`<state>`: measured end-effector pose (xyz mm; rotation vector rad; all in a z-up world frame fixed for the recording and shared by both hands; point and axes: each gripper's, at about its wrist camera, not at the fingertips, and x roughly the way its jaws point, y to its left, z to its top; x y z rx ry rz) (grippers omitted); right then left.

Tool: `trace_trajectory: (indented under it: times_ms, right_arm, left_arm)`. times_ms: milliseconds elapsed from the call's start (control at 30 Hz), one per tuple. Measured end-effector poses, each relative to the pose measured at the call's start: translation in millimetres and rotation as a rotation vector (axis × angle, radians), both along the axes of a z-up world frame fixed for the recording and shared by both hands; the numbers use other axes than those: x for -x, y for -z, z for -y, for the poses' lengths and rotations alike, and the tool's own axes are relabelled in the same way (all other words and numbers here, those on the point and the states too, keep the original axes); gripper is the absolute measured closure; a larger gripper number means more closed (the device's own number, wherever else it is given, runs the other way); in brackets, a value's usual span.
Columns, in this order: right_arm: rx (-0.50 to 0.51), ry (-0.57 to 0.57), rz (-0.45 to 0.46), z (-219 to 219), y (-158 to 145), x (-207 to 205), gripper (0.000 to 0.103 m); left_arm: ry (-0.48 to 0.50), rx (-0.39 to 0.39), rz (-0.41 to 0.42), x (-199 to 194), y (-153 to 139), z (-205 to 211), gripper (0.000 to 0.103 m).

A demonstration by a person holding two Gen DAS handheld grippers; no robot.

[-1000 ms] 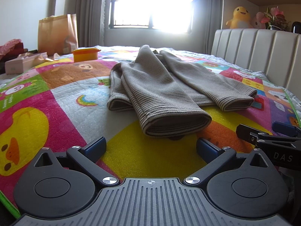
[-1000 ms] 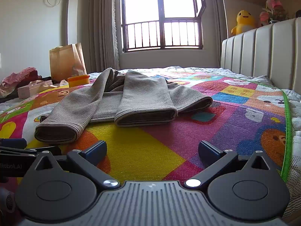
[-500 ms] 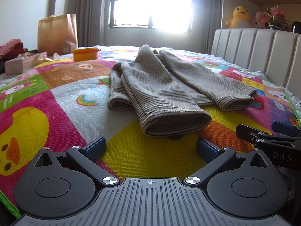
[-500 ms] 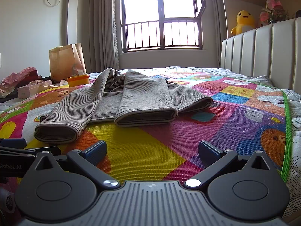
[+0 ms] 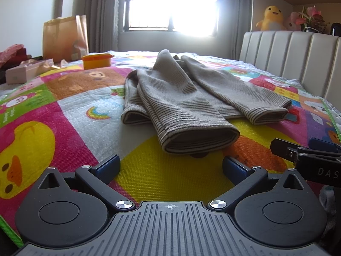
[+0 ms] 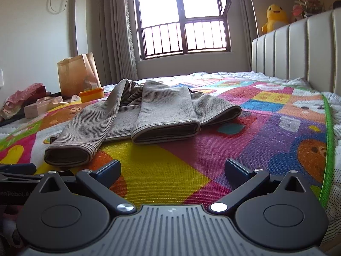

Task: Fold clothes

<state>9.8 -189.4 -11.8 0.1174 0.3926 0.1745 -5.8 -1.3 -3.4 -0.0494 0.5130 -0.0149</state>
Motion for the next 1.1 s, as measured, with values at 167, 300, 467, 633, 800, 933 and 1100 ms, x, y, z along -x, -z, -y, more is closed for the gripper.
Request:
trace_trajectory:
  times_ms: [167,300,467,633,800,933,1100]
  right_arm:
    - [-0.019,-0.032,-0.053,5,-4,-4,0.0]
    - [0.054,-0.042,-0.086,-3,-6,-8,0.0]
    - [-0.043,-0.082,-0.11,13,-24,-11,0.0]
    - [-0.157,0.014,0.059,43,-68,-33,0.0]
    - [-0.147,0.117,0.158,60,-95,-98,0.0]
    - [-0.008,0.107,0.179,54,-91,-164,0.0]
    - [0.133,0.05,0.099,32,-60,-231,0.0]
  left_arm:
    - [0.013,-0.001,-0.021,-3,-2,-1,0.0]
    - [0.038,0.012,-0.083,-11,-10,-5,0.0]
    - [0.137,0.194,-0.102,-22,-43,-42,0.0]
    - [0.072,0.147,0.053,-54,-80,-67,0.0]
    - [-0.018,0.076,0.166,-106,-95,-73,0.0]
    - [0.034,-0.039,0.184,-142,-85,-59,0.0]
    - [0.133,-0.174,0.098,-179,-52,-37,0.0]
